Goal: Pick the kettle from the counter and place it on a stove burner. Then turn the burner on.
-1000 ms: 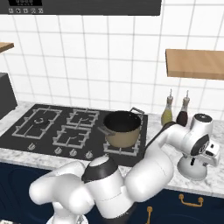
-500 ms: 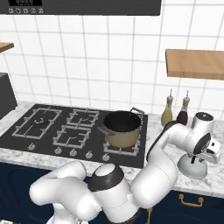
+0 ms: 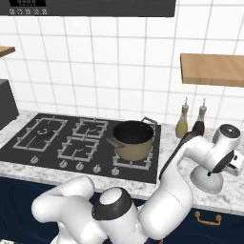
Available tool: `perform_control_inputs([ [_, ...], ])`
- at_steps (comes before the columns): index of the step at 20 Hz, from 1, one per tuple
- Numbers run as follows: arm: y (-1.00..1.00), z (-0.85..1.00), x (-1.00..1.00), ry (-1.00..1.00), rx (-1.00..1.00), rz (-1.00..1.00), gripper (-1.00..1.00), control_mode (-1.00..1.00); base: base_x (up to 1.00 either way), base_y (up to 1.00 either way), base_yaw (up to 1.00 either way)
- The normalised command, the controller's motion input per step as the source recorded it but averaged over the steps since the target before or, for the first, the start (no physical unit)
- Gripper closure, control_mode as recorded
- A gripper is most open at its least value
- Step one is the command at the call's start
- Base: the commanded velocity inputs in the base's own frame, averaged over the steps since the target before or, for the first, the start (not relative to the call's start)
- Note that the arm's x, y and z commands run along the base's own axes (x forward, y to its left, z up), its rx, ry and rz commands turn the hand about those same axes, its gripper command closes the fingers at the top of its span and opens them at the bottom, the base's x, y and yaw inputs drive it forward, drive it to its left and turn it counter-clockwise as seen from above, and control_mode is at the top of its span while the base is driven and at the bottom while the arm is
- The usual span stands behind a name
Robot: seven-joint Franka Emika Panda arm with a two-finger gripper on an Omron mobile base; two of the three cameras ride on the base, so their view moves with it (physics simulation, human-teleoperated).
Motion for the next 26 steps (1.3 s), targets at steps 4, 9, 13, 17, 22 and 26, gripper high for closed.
perform_control_inputs([
  [4,0.75,0.91,-0.40,-0.60,0.00,0.00,1.00,-1.00,0.00,0.00,0.00],
  [9,1.00,1.00,-0.21,-0.57,0.00,0.00,1.00,-1.00,0.00,0.00,0.00],
  [13,1.00,1.00,-0.04,-0.52,0.00,0.00,1.00,-1.00,0.00,0.00,0.00],
  [17,1.00,1.00,-0.03,-0.49,0.00,0.00,1.00,-1.00,0.00,0.00,0.00],
  [22,1.00,0.94,0.01,-0.22,0.00,0.01,1.00,-1.00,0.00,0.00,0.00],
  [26,1.00,0.67,0.12,0.01,0.00,0.05,1.00,-1.00,0.00,0.00,0.00],
])
